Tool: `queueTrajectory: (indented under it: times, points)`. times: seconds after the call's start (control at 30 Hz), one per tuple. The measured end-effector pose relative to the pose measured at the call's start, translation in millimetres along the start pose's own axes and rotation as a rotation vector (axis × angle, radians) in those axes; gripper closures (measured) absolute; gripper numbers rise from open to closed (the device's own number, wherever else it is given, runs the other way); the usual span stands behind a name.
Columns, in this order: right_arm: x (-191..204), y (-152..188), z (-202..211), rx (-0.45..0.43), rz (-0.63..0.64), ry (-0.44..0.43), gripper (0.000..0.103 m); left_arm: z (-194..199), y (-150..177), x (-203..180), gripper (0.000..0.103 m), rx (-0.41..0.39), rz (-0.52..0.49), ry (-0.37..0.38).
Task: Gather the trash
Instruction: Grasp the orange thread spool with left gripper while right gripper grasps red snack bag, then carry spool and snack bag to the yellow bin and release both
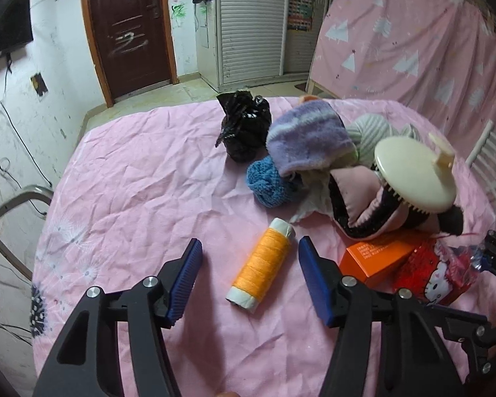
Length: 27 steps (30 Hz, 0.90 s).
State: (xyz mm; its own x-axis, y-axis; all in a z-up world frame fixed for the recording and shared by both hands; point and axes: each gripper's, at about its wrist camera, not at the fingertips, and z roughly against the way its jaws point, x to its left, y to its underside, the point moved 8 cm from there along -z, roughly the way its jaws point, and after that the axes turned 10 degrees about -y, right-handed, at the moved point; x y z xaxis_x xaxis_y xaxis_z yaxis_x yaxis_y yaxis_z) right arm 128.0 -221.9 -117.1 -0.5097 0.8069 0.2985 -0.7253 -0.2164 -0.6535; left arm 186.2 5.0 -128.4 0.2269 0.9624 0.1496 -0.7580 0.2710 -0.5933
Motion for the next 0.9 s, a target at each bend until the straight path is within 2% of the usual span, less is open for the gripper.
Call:
queueTrajectory:
  times: [0.1,0.17,0.27,0.4,0.6,0.77,0.9]
  points:
    - [3.8,2.0,-4.9,0.022,0.016,-0.002,0.070,3.1,0.0,-5.7,0.058,0.000,-0.017,-0.012]
    - [7.4,3.1,-7.3,0.031,0.029,-0.005,0.077,5.5,-1.1,-7.5,0.076,-0.005,-0.024,-0.018]
    - [7.0,3.3,-7.1,0.028,0.031,-0.001,0.081,9.9,0.8,-10.3,0.095,-0.004,-0.034,-0.038]
    - [1.5,2.5,0.8,0.001,0.002,-0.021,0.081,14.9,1.7,-9.4,0.096,0.005,-0.006,-0.055]
    - [-12.9,-2.0,37.0,-0.090,-0.037,-0.023,0.081,42.4,-8.3,-6.5,0.096,-0.053,0.033,-0.044]
    - [-37.8,0.1,62.2,-0.144,-0.083,0.007,0.081,74.1,-23.4,-26.3,0.096,-0.120,0.023,-0.009]
    - [-57.4,3.7,84.5,-0.184,-0.115,0.034,0.081,94.0,-36.2,-57.3,0.096,-0.159,-0.003,0.031]
